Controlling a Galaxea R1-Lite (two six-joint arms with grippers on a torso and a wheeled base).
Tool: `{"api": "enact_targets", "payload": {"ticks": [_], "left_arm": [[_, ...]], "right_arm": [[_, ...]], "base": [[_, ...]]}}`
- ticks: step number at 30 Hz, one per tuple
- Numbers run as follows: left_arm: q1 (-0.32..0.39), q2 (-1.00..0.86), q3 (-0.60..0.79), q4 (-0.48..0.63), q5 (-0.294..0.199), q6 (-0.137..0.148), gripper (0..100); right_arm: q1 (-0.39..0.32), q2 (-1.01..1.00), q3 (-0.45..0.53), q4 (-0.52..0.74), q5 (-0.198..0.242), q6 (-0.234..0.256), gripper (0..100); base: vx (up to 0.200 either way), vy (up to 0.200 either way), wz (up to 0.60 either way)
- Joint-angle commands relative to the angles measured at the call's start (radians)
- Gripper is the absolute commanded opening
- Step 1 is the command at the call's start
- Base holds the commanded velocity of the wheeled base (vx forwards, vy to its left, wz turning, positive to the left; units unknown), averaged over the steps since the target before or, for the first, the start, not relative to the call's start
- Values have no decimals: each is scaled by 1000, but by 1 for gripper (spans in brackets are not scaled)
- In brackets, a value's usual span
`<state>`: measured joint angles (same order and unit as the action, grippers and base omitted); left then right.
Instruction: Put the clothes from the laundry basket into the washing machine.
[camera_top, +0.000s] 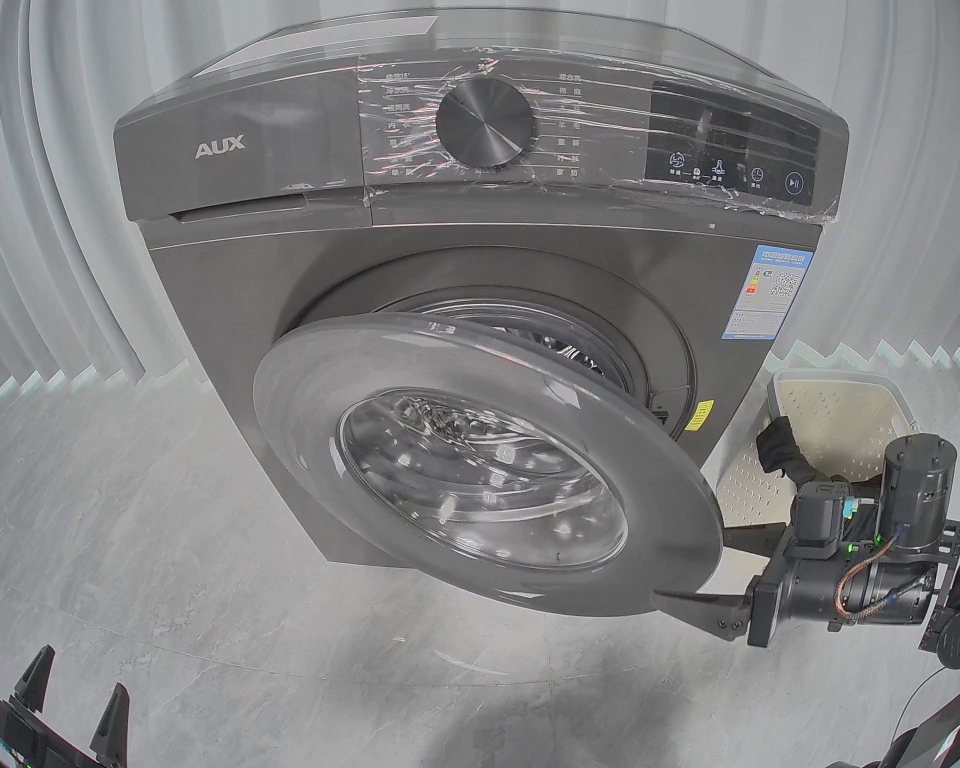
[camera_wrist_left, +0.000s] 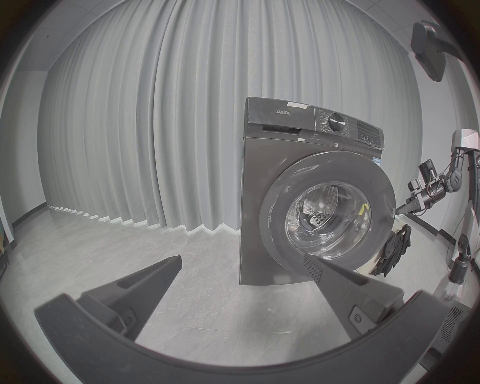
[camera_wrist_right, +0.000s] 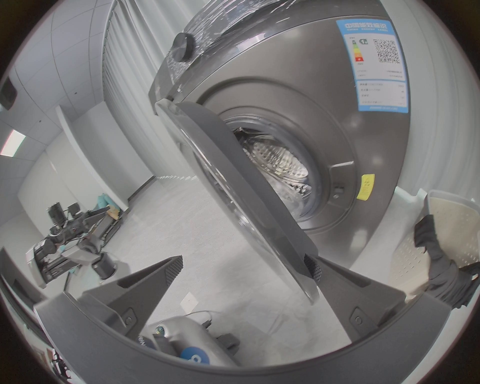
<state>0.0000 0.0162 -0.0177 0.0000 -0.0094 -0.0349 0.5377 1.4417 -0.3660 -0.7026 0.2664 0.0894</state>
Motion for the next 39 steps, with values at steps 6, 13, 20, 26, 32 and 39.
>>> {"api": "enact_targets", "payload": {"ticks": [6, 13, 20, 26, 32, 39], "left_arm": [[0, -16, 16, 0, 0, 1, 100], [0, -16, 16, 0, 0, 1, 100], [0, -16, 16, 0, 0, 1, 100], [0, -16, 16, 0, 0, 1, 100], [0, -16, 16, 0, 0, 1, 100], [0, -16, 16, 0, 0, 1, 100]], "right_arm": [[15, -172, 58, 0, 30, 18, 100], [-104, -273, -37, 15, 85, 125, 100], [-222, -90, -48, 0, 76, 67, 100], [-217, 22, -14, -12, 53, 3, 100], [-183, 51, 24, -41, 16, -2, 100], [-84, 31, 68, -43, 11, -16, 100]], "base": [[0, 0, 0], [0, 0, 0], [0, 0, 0], [0, 0, 0], [0, 0, 0], [0, 0, 0]]}}
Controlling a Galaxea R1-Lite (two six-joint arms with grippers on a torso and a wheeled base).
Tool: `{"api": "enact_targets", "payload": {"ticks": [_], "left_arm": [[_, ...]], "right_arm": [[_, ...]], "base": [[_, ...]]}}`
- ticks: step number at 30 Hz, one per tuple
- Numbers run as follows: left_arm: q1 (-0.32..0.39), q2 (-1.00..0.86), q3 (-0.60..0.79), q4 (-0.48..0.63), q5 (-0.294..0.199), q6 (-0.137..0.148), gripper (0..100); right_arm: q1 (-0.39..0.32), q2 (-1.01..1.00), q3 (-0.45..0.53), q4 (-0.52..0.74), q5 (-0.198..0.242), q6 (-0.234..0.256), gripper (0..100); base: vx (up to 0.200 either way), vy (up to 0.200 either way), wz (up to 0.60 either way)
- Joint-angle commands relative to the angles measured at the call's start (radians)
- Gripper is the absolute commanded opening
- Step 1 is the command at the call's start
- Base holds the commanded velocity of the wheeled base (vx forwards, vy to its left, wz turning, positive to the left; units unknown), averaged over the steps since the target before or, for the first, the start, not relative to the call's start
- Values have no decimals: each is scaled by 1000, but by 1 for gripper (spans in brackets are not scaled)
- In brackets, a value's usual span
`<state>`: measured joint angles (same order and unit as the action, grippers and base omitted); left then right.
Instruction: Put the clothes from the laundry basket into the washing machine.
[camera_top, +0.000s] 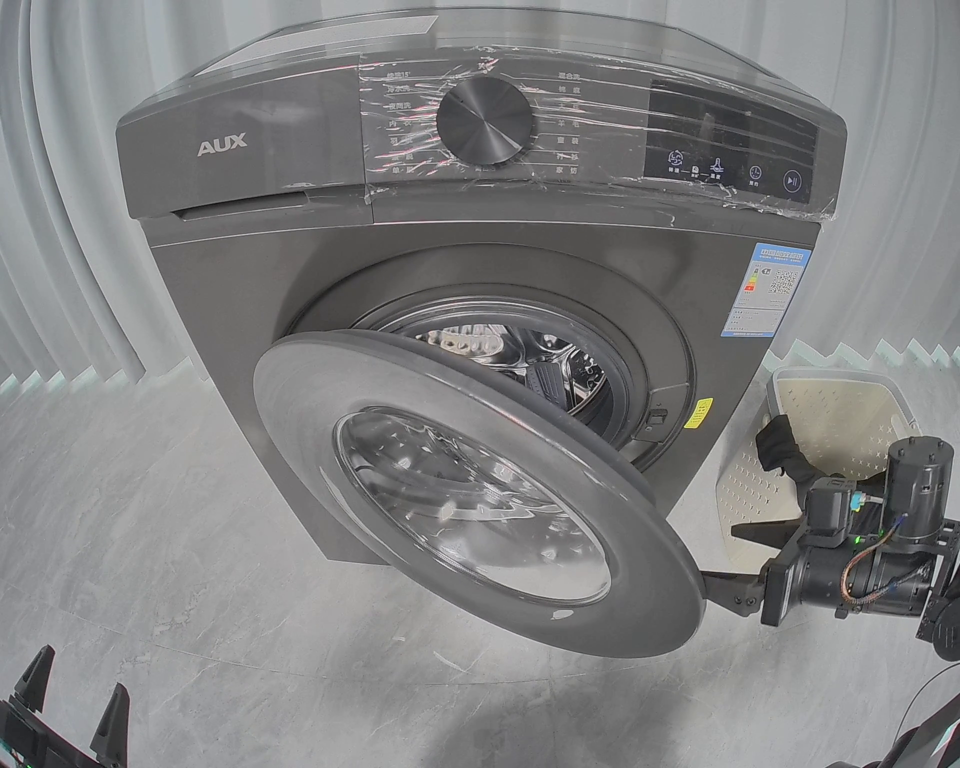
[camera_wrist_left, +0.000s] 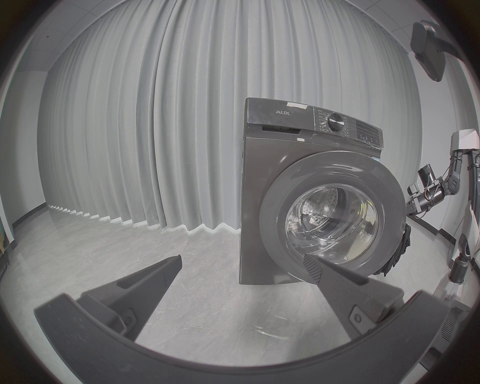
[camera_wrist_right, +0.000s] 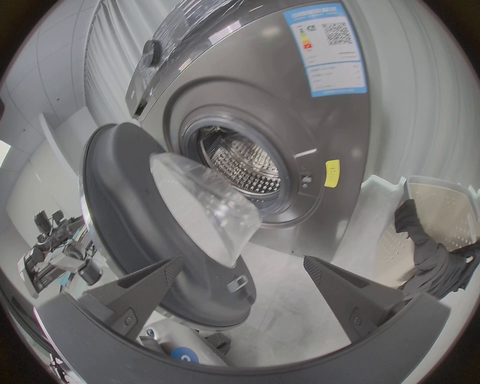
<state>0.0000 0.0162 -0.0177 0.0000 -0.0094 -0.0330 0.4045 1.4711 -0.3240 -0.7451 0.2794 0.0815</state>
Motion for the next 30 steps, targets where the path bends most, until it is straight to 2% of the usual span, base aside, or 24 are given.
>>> {"api": "enact_targets", "payload": {"ticks": [1, 11, 14, 16, 18, 22, 30], "left_arm": [[0, -16, 16, 0, 0, -1, 100], [0, -16, 16, 0, 0, -1, 100], [0, -16, 16, 0, 0, -1, 100], [0, -16, 16, 0, 0, -1, 100], [0, -16, 16, 0, 0, -1, 100], [0, -16, 16, 0, 0, -1, 100], [0, -16, 16, 0, 0, -1, 100]], "right_arm": [[71, -11, 36, 0, -3, -11, 100], [63, -2, -15, -3, -9, -2, 100], [60, 25, -40, -3, -16, 0, 100], [62, 77, -70, -7, -55, 4, 100], [63, 101, -76, -14, -69, 7, 100], [80, 146, -63, -63, -68, 4, 100], [185, 160, -21, -123, -65, 4, 100]], "base": [[0, 0, 0], [0, 0, 0], [-200, 0, 0], [-200, 0, 0], [-100, 0, 0], [0, 0, 0], [0, 0, 0]]}}
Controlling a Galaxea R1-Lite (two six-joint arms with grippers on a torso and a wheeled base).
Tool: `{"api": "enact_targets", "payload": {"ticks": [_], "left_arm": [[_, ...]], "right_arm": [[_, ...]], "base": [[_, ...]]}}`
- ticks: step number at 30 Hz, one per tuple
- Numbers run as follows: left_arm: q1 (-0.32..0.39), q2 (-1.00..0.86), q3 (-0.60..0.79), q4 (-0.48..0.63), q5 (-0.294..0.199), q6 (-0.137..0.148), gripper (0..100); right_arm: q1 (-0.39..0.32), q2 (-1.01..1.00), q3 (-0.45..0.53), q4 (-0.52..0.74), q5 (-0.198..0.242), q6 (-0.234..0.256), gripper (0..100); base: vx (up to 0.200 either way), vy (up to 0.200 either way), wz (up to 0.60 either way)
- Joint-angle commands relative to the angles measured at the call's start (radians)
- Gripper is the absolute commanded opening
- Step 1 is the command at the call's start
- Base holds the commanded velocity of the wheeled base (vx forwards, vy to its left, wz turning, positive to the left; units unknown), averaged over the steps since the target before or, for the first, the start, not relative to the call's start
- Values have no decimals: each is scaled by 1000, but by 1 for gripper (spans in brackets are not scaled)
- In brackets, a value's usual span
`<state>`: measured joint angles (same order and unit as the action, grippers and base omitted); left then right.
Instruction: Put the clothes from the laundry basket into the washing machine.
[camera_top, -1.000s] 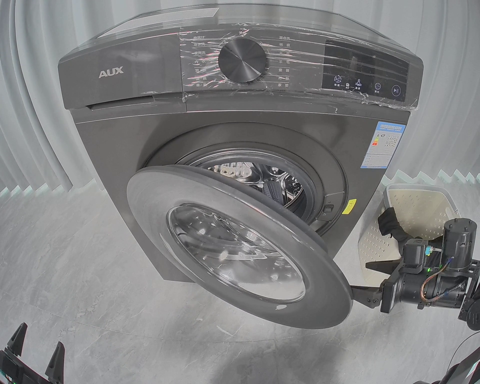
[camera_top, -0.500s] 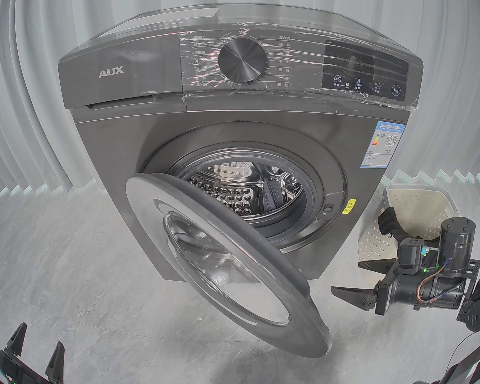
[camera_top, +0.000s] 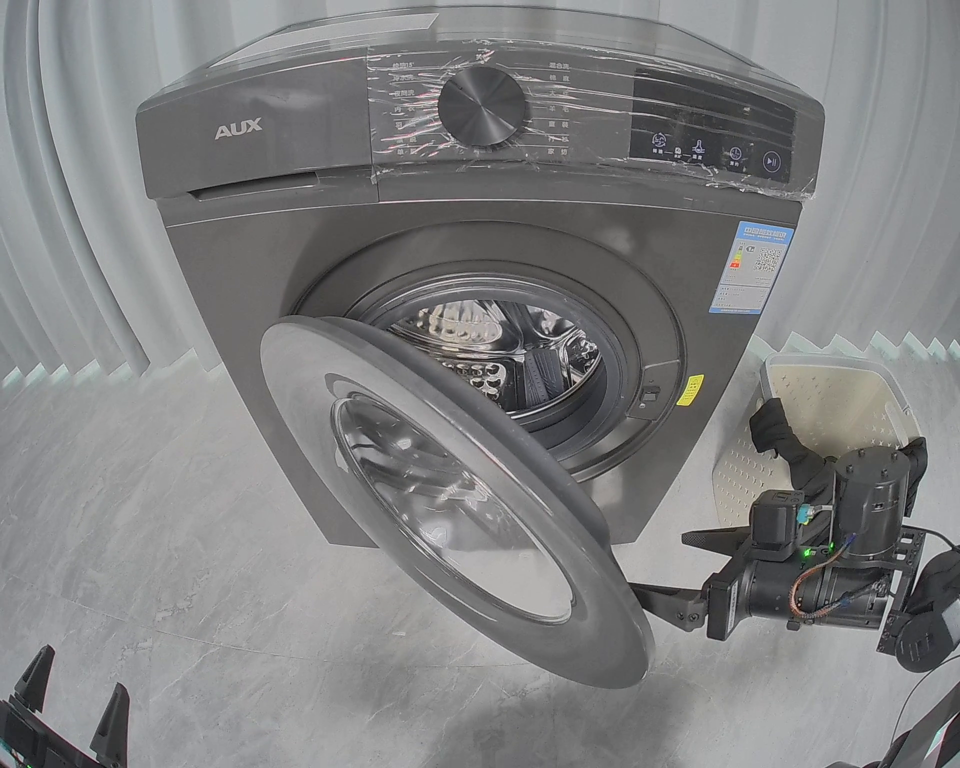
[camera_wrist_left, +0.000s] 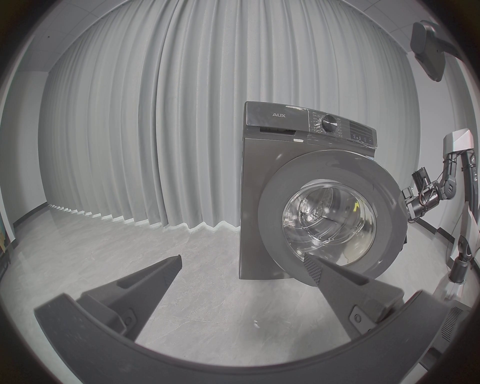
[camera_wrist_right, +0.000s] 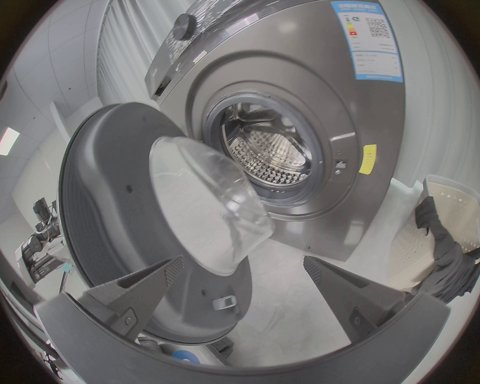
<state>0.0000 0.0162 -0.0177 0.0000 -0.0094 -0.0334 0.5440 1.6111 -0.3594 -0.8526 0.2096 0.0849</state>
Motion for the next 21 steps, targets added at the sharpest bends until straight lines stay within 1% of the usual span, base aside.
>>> {"api": "enact_targets", "payload": {"ticks": [1, 3, 5, 7, 9, 10, 11, 13, 15, 17, 21], "left_arm": [[0, -16, 16, 0, 0, 0, 100], [0, -16, 16, 0, 0, 0, 100], [0, -16, 16, 0, 0, 0, 100], [0, -16, 16, 0, 0, 0, 100], [0, -16, 16, 0, 0, 0, 100], [0, -16, 16, 0, 0, 0, 100], [0, -16, 16, 0, 0, 0, 100], [0, -16, 16, 0, 0, 0, 100], [0, -16, 16, 0, 0, 1, 100], [0, -16, 16, 0, 0, 0, 100], [0, -16, 16, 0, 0, 0, 100]], "right_arm": [[54, 20, 14, -23, 5, 3, 100], [77, 18, 14, -51, 7, 6, 100], [82, 18, 13, -74, 8, 7, 100], [68, 20, 10, -83, 7, 16, 100], [60, 24, 3, -85, -6, 24, 100], [42, 30, 0, -85, -12, 24, 100], [19, 41, -6, -85, -21, 24, 100], [-24, 79, -29, -86, -61, 24, 100], [-45, 122, -58, -95, -105, 27, 100], [-64, 171, -87, -135, -134, 29, 100], [-81, 256, -128, -215, -144, 24, 100]], "base": [[0, 0, 0], [0, 0, 0], [0, 0, 0], [0, 0, 0], [0, 0, 0], [0, 0, 0], [0, 0, 0], [0, 0, 0], [0, 0, 0], [0, 0, 0], [-200, 0, 0]]}}
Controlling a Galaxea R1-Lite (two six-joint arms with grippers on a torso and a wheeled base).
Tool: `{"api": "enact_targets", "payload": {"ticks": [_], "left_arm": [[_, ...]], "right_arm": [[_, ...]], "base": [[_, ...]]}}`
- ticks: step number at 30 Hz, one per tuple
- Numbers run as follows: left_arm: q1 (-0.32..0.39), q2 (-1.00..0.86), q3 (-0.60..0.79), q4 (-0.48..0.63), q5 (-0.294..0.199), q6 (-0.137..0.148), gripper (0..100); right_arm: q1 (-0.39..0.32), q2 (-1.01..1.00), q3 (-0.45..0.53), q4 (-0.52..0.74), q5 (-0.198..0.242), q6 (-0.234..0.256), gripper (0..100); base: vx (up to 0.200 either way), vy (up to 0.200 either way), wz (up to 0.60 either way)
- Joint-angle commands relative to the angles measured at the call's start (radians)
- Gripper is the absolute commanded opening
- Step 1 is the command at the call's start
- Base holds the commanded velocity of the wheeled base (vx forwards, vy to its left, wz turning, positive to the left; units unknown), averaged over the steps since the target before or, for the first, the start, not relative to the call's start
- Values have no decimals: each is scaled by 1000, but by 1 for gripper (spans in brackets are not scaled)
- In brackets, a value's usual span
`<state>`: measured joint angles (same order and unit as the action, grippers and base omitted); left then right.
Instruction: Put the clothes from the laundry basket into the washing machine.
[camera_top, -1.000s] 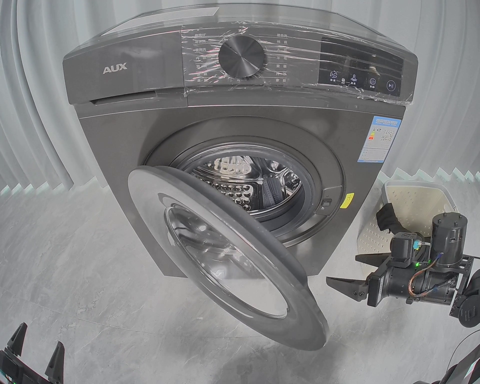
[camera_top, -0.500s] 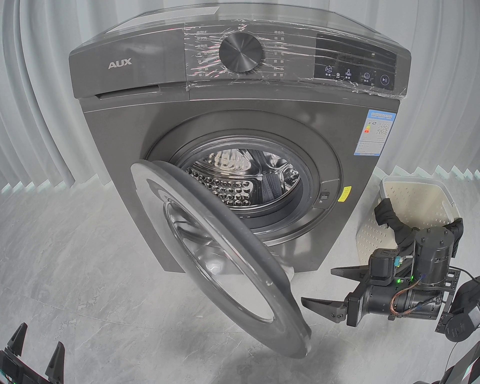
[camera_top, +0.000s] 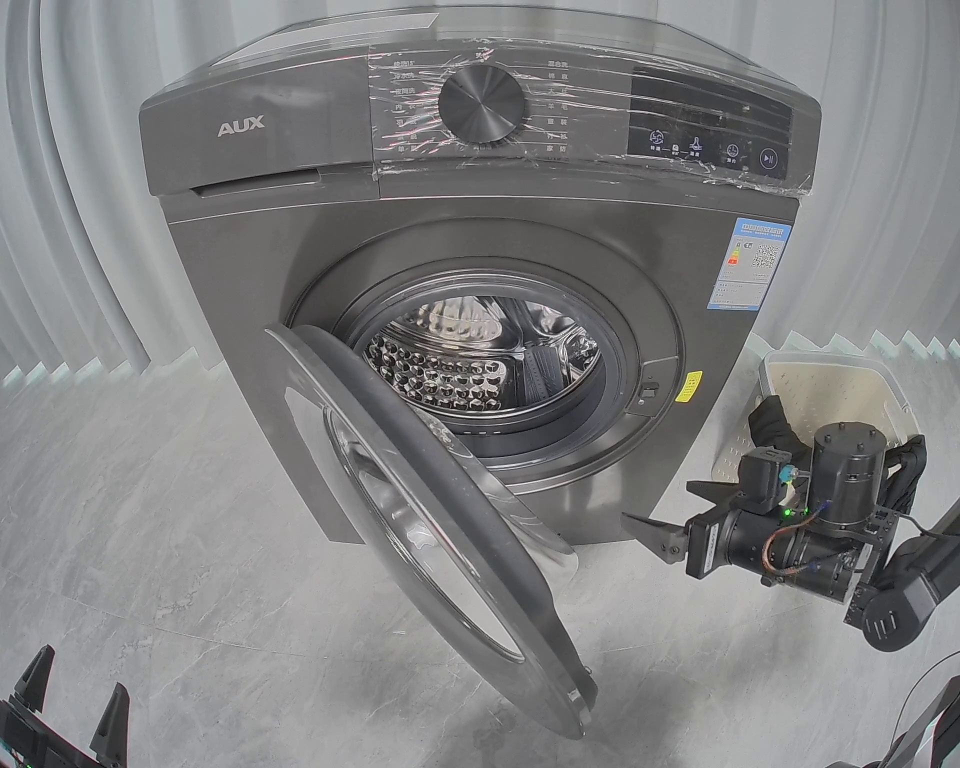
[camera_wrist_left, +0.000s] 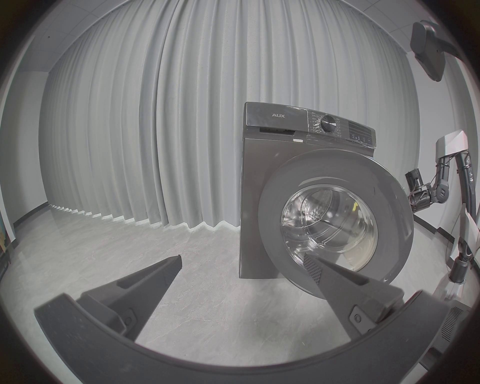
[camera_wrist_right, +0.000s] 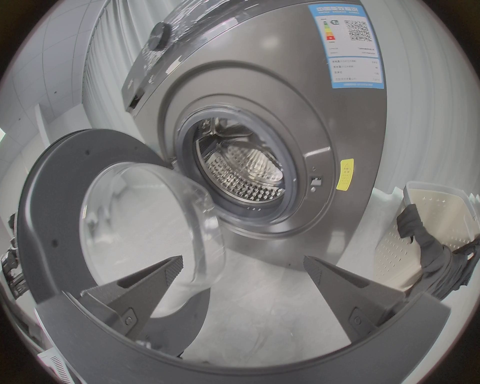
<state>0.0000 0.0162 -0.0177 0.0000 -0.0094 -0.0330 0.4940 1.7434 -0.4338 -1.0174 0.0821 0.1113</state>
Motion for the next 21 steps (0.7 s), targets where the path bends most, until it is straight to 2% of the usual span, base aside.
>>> {"api": "enact_targets", "payload": {"ticks": [1, 4, 6, 8, 12, 14, 21], "left_arm": [[0, -16, 16, 0, 0, -1, 100], [0, -16, 16, 0, 0, -1, 100], [0, -16, 16, 0, 0, -1, 100], [0, -16, 16, 0, 0, -1, 100], [0, -16, 16, 0, 0, -1, 100], [0, -16, 16, 0, 0, -1, 100], [0, -16, 16, 0, 0, -1, 100]], "right_arm": [[-32, 150, -66, -61, -18, -2, 100], [-32, 222, -125, -70, -32, -2, 100], [-32, 226, -126, -70, -33, -2, 100], [-31, 311, -223, -69, -44, -2, 100], [-20, 355, -307, -53, -50, -2, 100], [-12, 389, -344, -52, -68, -4, 100], [37, 410, -356, -67, -62, -2, 100]], "base": [[-200, 0, 0], [-67, 0, 0], [0, 0, 0], [0, 0, 0], [0, 0, 0], [0, 0, 0], [0, 0, 0]]}}
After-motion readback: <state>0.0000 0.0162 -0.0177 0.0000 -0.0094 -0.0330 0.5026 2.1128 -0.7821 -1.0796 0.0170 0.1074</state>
